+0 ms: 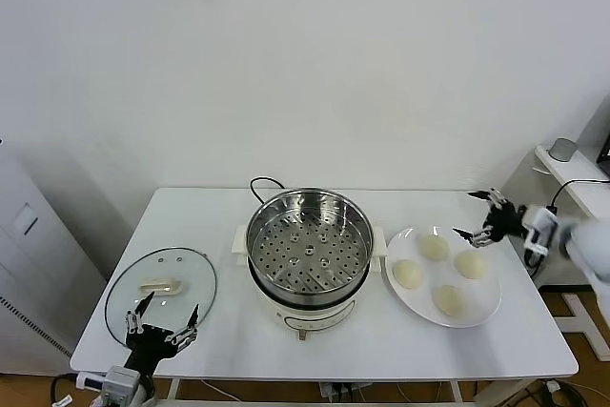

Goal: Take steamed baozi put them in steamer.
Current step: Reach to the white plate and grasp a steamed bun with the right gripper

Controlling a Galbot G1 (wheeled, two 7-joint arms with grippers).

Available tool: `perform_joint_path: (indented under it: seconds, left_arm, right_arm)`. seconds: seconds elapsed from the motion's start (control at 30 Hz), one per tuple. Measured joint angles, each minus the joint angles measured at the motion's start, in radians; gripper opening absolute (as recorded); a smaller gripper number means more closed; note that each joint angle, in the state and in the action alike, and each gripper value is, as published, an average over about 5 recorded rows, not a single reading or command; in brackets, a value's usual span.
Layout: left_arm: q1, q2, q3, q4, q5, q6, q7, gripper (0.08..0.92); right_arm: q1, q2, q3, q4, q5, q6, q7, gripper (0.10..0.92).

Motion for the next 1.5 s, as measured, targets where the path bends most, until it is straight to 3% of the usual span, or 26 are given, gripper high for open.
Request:
perform_joint_path:
  seconds: [0.23,0.47,0.97,1.5]
  left_arm:
    - [0.021,-0.025,-0.001,-0.021,0.009,-0.001,-0.003,0.823]
    - [0.04,-0.046,-0.006,-0.029,0.016,-0.002,-0.004,0.823]
    - [0.055,-0.059,-0.007,-0.03,0.028,0.0,-0.001,0.823]
    - [0.053,-0.061,-0.004,-0.02,0.033,0.001,0.002,0.823]
  right_arm:
    - [0.24,0.058,-0.232,-0.161,-0.176,0.075,-0.142,0.823]
    - [0.329,0.171,-0.302,-0.338,-0.294,0.123,-0.194,0.823]
    - [0.346,0.357,-0.261,-0.611,-0.456,0.193,-0.17,0.823]
    - [0.336,0.445,-0.206,-0.734,-0.552,0.233,-0.118,0.823]
